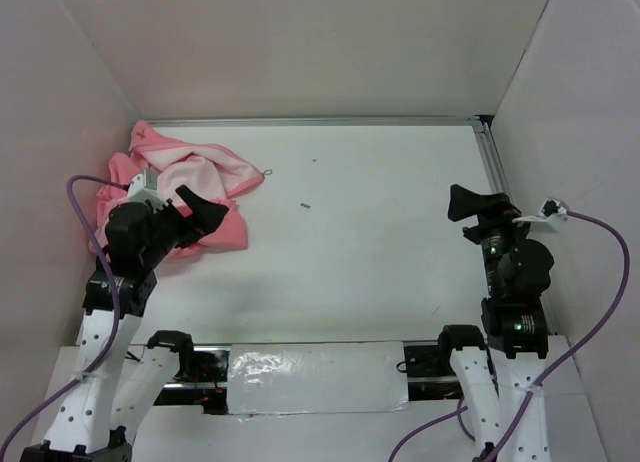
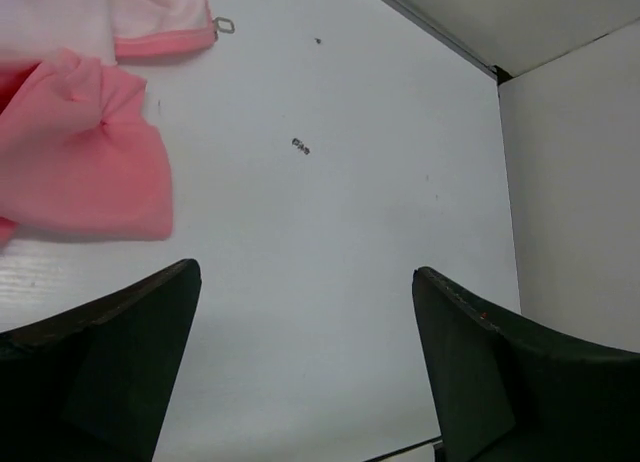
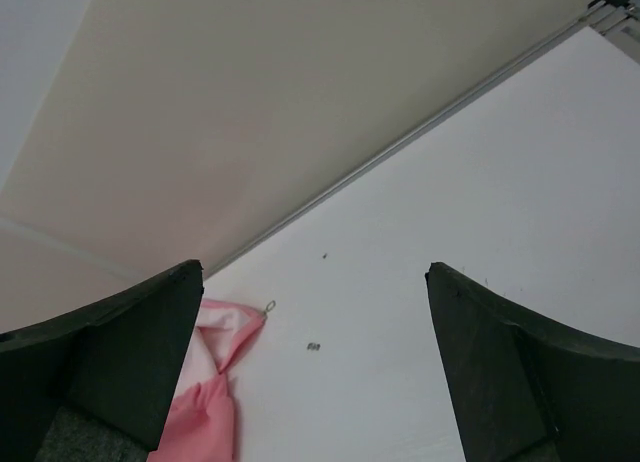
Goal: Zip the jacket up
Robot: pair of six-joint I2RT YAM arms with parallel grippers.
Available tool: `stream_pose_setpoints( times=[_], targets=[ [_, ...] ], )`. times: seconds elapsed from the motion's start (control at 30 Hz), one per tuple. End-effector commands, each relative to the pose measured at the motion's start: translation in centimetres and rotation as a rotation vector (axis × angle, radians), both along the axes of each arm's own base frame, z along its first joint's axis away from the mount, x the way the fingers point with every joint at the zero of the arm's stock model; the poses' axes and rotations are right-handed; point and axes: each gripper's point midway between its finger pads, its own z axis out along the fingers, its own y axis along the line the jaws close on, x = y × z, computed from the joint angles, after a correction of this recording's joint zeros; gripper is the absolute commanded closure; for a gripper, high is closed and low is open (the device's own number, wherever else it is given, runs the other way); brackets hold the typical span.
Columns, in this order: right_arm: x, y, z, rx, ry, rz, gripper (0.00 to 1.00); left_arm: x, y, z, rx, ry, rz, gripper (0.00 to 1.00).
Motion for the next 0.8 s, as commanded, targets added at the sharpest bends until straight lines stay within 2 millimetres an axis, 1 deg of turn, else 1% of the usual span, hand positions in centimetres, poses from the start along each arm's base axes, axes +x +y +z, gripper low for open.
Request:
stream_pose_setpoints(
  times=[0.0, 0.03, 0.07, 0.1, 0.13, 0.17, 0.2, 0.23, 0.27, 0.3, 0.33, 0.37, 0.4, 0.43, 0.47, 0.5, 0.53, 0.57, 0.6, 0.63, 0.67, 0.7, 0.73, 0.77],
  targets=[
    [-0.4, 2.0, 2.4, -0.076, -0.053, 0.116, 0.00, 0.3, 0.5, 0.0, -0.040, 0.071, 0.066, 0.01],
    [-0.3, 1.9, 2.1, -0.093, -0.032, 0.114, 0.00, 0.6, 1.1, 0.3, -0.041, 0.082, 0.108, 0.01],
    [0.0, 1.8, 1.6, -0.160, 0.019, 0.120, 0.00, 0.7, 1.4, 0.2, -0.054, 0.144, 0.143, 0.01],
    [0.1, 1.5, 1.5, -0.165, 0.053, 0.107, 0.00, 0.7, 1.4, -1.1, -0.052, 0.208, 0.149, 0.01],
    [0.4, 1.0, 1.1, -0.148, 0.097, 0.082, 0.00, 0.8, 1.6, 0.2, -0.058, 0.207, 0.162, 0.01],
    [0.8, 0.4, 1.6, -0.129, 0.122, 0.047, 0.00, 0.9, 1.7, 0.1, -0.054, 0.234, 0.170, 0.01],
    [1.0, 0.2, 1.3, -0.122, 0.144, 0.034, 0.00, 1.3, 1.7, -0.7, -0.042, 0.281, 0.175, 0.01],
    [1.1, 0.5, 1.5, -0.133, 0.137, 0.054, 0.00, 1.7, 1.9, -0.1, -0.039, 0.274, 0.181, 0.01],
    [1.4, 0.7, 1.2, -0.142, 0.135, 0.067, 0.00, 2.0, 2.0, -0.2, -0.029, 0.284, 0.180, 0.01],
    [1.2, 1.7, 2.1, -0.149, 0.087, 0.120, 0.00, 2.7, 2.1, -1.0, -0.026, 0.314, 0.189, 0.01],
    [1.3, 1.9, 2.3, -0.144, 0.065, 0.128, 0.00, 3.1, 2.8, -1.4, -0.026, 0.334, 0.217, 0.01],
    [1.5, 2.2, 1.1, -0.149, 0.069, 0.152, 0.00, 3.9, 3.3, -2.7, -0.024, 0.384, 0.242, 0.01],
    [1.3, 2.5, 2.3, -0.161, -0.009, 0.159, 0.00, 4.2, 4.0, -3.6, -0.027, 0.422, 0.273, 0.01],
    [1.4, 2.9, 2.2, -0.160, -0.026, 0.181, 0.00, 4.6, 5.8, -4.4, -0.044, 0.464, 0.343, 0.01],
    [1.5, 2.8, 1.7, -0.157, -0.023, 0.177, 0.00, 5.2, 6.4, -6.3, -0.055, 0.546, 0.369, 0.01],
    [1.9, 2.7, 1.2, -0.153, 0.000, 0.173, 0.00, 5.5, 7.1, -7.2, -0.069, 0.586, 0.377, 0.01],
    [2.2, 2.3, 0.8, -0.155, 0.028, 0.153, 0.00, 5.9, 8.3, -7.6, -0.088, 0.610, 0.406, 0.01],
    [2.2, 2.1, 0.5, -0.160, 0.065, 0.145, 0.00, 6.6, 8.8, -9.4, -0.096, 0.676, 0.406, 0.01],
    [2.8, 1.9, -0.2, -0.162, 0.107, 0.142, 0.00, 7.0, 9.8, -9.9, -0.111, 0.696, 0.439, 0.01],
    [2.9, 2.1, -0.2, -0.173, 0.119, 0.154, 0.00, 7.6, 10.5, -10.6, -0.116, 0.710, 0.466, 0.01],
    [3.1, 2.2, -0.6, -0.174, 0.138, 0.162, 0.00, 8.2, 11.1, -12.2, -0.118, 0.753, 0.483, 0.01],
    [3.4, 2.3, -1.0, -0.175, 0.148, 0.175, 0.00, 8.9, 12.0, -12.7, -0.130, 0.759, 0.506, 0.01],
    [3.8, 2.5, -2.0, -0.172, 0.171, 0.186, 0.00, 9.5, 12.3, -13.1, -0.138, 0.768, 0.504, 0.01],
    [4.0, 2.4, -2.2, -0.177, 0.173, 0.184, 0.00, 9.9, 12.5, -15.0, -0.150, 0.835, 0.515, 0.01]
  ],
)
